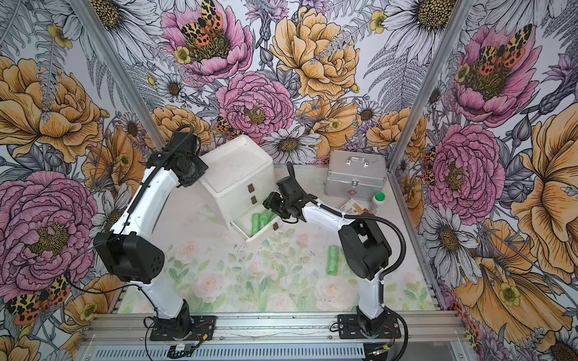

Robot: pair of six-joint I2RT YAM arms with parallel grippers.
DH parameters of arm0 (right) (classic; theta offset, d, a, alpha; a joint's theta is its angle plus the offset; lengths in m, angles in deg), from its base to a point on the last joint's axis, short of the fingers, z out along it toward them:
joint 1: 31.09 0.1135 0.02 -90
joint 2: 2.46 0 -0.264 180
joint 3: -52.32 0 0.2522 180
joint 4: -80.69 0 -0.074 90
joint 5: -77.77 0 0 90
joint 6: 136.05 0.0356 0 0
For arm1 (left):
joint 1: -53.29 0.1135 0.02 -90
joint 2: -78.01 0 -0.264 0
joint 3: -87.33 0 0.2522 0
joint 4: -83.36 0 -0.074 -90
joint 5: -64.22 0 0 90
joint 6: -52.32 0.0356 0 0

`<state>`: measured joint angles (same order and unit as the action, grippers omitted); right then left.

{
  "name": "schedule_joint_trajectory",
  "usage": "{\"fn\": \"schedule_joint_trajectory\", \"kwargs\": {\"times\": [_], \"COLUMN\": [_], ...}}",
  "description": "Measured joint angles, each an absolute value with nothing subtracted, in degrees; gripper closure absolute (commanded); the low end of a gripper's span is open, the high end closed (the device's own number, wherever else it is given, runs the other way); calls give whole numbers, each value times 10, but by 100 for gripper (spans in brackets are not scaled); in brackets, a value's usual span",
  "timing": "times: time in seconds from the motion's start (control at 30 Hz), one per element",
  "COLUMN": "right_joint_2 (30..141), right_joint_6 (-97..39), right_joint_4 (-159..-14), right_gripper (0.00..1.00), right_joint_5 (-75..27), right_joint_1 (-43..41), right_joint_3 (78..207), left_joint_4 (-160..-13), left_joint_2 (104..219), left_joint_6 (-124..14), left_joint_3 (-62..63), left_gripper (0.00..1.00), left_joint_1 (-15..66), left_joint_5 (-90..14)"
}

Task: Sort the rolls of trash bags by color and place them into the drawer
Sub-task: Place the roll of trash bags in the drawer, then pick up the roll of trash bags from the center of the board.

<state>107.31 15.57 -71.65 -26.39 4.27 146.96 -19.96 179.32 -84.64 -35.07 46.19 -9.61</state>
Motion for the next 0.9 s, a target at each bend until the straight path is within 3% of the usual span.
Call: {"fn": "schedule_joint_trajectory", "kwargs": {"times": [0.2,0.53,0.9], "right_joint_2": [1027,809,733], "right_joint_6": [137,51,35], "right_joint_4": [-718,-606,-494], "right_gripper": [35,33,34], "right_joint_5": [-266,-216,-158], "right_joint_1": [36,-42,-41], "right_joint_3": [1424,1263,1120], "left_joint_4": [-200,-185,-173], "left_joint_2": [1793,1806,1813], "left_joint_6": [-846,-846,-846], "left_joint_3": [-351,-369,-382], "left_gripper": [100,100,100], "left_joint_1": [462,462,461], "left_joint_5": [-96,-97,-97]}}
